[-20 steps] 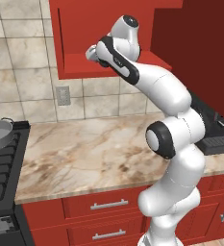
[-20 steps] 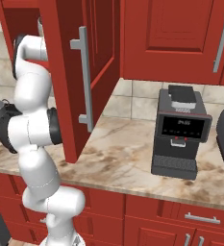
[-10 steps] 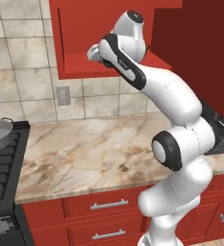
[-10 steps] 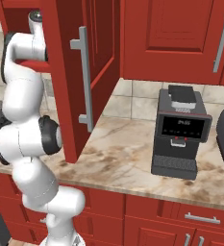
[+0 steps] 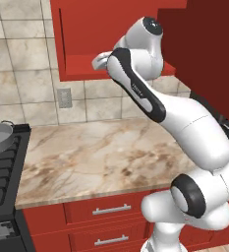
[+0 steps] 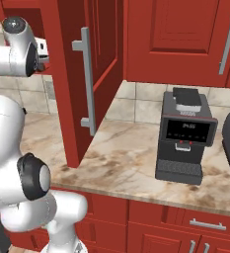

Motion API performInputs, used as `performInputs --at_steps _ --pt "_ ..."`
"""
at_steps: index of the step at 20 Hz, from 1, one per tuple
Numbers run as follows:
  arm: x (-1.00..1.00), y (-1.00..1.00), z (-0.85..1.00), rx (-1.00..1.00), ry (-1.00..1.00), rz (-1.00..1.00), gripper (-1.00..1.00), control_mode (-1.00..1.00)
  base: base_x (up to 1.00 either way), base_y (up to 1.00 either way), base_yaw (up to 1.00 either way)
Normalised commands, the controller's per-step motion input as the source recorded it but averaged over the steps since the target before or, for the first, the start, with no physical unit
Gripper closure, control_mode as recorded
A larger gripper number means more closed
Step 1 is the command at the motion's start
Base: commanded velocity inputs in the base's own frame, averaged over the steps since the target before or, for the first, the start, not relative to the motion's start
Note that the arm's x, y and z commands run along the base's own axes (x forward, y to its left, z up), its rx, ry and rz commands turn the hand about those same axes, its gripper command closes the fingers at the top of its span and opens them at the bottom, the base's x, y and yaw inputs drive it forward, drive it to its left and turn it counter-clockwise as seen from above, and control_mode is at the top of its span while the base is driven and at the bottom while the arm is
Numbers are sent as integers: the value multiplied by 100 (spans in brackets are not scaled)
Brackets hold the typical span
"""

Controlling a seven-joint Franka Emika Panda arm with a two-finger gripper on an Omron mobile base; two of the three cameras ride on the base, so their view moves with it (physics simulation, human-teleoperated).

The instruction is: Open the cabinet and move the ladle to the pot. Then close the cabinet.

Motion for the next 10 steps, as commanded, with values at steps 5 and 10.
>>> performInputs --at_steps 5,10 --pt "-100 0 68 0 0 0 100 -100 0 0 0" --pt "-100 0 57 0 5 0 100 -100 0 0 0"
